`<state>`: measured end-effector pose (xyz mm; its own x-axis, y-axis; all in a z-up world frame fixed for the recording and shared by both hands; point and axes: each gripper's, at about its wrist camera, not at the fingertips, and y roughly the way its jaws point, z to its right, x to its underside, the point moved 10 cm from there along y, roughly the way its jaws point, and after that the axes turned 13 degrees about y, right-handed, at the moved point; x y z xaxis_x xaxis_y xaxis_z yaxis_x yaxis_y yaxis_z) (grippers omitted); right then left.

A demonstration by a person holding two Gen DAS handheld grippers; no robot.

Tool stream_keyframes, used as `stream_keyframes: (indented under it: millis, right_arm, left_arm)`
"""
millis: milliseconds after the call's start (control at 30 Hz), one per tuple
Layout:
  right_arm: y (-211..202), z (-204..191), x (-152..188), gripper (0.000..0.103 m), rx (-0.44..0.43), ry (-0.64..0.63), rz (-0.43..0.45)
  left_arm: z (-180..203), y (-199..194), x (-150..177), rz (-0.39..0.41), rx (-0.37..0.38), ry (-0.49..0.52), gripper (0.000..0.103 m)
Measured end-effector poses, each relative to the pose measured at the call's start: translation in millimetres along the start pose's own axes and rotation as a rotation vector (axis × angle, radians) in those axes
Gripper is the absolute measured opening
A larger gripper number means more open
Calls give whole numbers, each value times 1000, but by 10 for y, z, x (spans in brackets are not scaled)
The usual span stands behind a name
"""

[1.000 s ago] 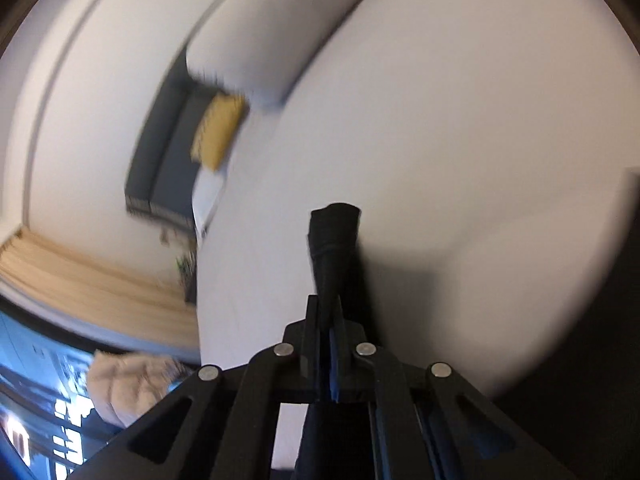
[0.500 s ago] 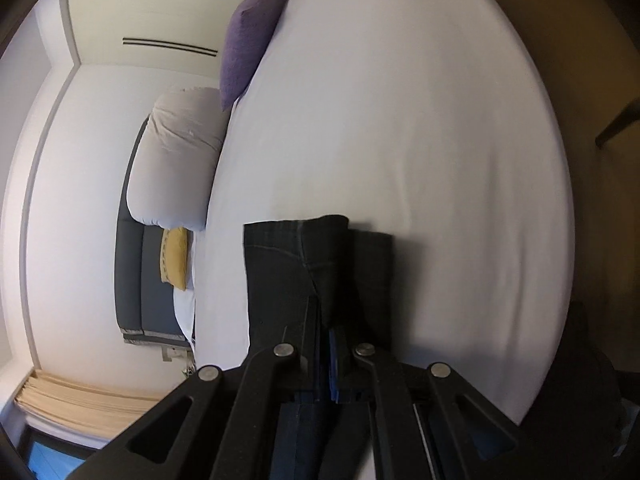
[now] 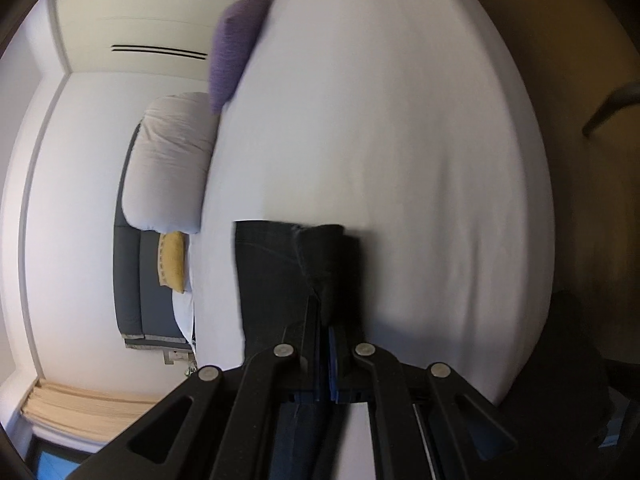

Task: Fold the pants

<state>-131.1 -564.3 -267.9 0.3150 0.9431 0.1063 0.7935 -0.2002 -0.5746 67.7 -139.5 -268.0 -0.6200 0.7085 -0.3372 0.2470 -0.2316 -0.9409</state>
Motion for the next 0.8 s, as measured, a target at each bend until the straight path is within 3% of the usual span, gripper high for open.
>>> stream_keyframes:
  millis: [333,400,433,467,500,533,567,700,800]
  right_arm:
    - [35,34,-98,2,-36,20,-70]
    - [-80,16,-125,9,-43,39,-62]
    - [-173,-10,-129,19,-31,16,-40]
    - [-303,-49,-116,40,-1,-31,-3]
    - [-412,-71,-77,52,19,-67,23]
    - [-499,-127,33,61,15,-102,22]
    - [-535,-185,212,61,-1,-137,-24]
    - [-455,-263,1433,61,-8,-291,-316]
    - [-328,-190,2269,61,-29,-318,-493]
  left_arm:
    - [106,17,61,12,-7,-17,0]
    - [94,26,102,19,-7,-25,0]
    - [98,29,106,22,-8,-27,0]
    - [105,34,107,27,-7,-31,0]
    - [98,33,113,32,-5,-36,0]
    - [74,29,120,36,-2,-40,0]
    - [82,33,108,40,-2,-42,0]
    - [90,50,69,53,5,-50,0]
    - [60,34,98,61,15,-56,0]
